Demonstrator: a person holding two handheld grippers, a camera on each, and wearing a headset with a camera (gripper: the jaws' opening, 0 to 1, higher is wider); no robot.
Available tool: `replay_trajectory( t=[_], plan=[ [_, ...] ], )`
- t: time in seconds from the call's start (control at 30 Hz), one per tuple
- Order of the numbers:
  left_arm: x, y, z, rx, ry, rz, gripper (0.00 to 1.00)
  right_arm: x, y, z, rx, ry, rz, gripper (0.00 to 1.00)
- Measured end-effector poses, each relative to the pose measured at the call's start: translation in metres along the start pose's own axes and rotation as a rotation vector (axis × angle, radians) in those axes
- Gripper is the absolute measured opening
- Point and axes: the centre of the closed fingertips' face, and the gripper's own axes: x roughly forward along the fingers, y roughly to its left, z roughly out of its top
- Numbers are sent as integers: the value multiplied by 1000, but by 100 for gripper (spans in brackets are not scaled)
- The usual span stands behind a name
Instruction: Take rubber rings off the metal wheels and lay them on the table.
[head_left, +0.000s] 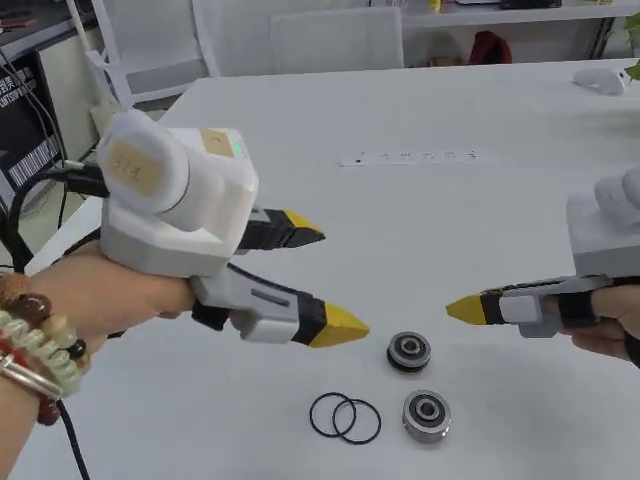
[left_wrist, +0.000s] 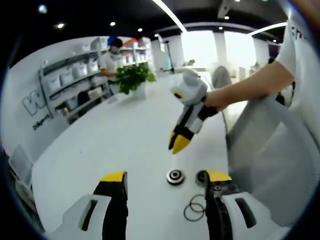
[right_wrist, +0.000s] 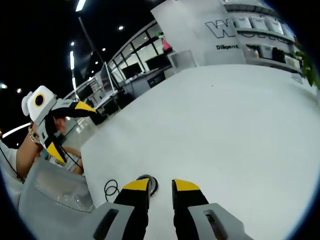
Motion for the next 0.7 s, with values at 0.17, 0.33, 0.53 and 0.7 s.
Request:
replay_trajectory(
  t=[0.17,0.33,0.53,0.7],
  plan=[
    [22,1,3,23,-7,-21,58,7,8,-11,-60,49,35,14],
    [46,-4,4,47,14,-42,56,12,11,-19,-57,59,66,15],
    [66,-8,-7,79,20,-81,48,19,26,-21,-183,27,128,21],
    [77,-16,-26,35,14,-83,45,28,22,-31,-246,71,100,27]
  ],
)
